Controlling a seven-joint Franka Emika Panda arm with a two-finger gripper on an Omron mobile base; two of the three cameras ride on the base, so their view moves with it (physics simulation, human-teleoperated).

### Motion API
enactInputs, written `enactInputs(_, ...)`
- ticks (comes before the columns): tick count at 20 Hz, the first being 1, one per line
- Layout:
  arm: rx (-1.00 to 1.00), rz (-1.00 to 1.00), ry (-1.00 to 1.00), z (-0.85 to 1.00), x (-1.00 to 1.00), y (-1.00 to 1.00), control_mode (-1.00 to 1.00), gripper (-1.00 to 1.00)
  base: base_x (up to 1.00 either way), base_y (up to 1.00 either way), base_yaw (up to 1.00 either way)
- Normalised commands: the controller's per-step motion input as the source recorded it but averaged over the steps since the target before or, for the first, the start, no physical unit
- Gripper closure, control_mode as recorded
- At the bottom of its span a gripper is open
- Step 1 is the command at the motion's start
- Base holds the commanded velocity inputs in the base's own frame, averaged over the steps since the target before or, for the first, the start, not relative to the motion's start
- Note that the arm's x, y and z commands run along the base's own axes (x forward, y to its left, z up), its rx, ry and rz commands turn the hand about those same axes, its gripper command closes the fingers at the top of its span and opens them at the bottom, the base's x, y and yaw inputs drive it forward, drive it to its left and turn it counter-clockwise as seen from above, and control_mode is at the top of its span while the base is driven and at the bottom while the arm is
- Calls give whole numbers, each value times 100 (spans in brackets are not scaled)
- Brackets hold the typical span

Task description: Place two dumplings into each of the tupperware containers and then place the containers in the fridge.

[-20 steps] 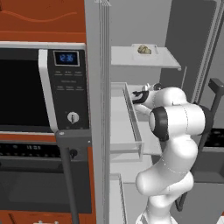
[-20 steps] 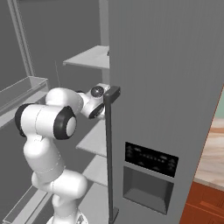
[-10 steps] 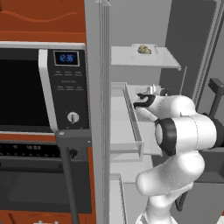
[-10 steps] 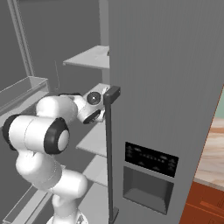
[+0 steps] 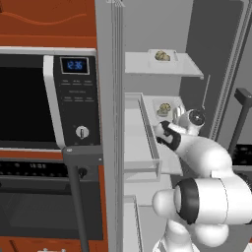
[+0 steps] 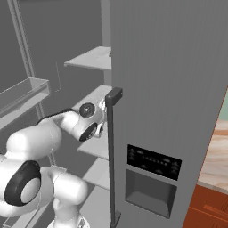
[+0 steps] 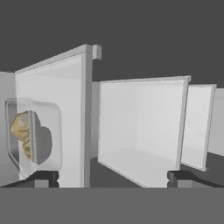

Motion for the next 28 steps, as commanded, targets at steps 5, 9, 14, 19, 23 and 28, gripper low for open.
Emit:
enactInputs(5, 0, -1, 26, 76, -37, 0, -100, -100, 0, 0, 0)
enactInputs(9, 0, 0, 14, 58, -66, 0, -100, -100, 0, 0, 0)
enactInputs(14, 0, 0, 11, 42, -100, 0, -100, -100, 0, 0, 0)
enactInputs(19, 0, 0, 11, 20, -100, 0, -100, -100, 0, 0, 0)
enactInputs(23, 0, 0, 6, 3, -97, 7, -100, -100, 0, 0, 0)
enactInputs(28, 0, 0, 4, 9, -31, 37, -100, -100, 0, 0, 0)
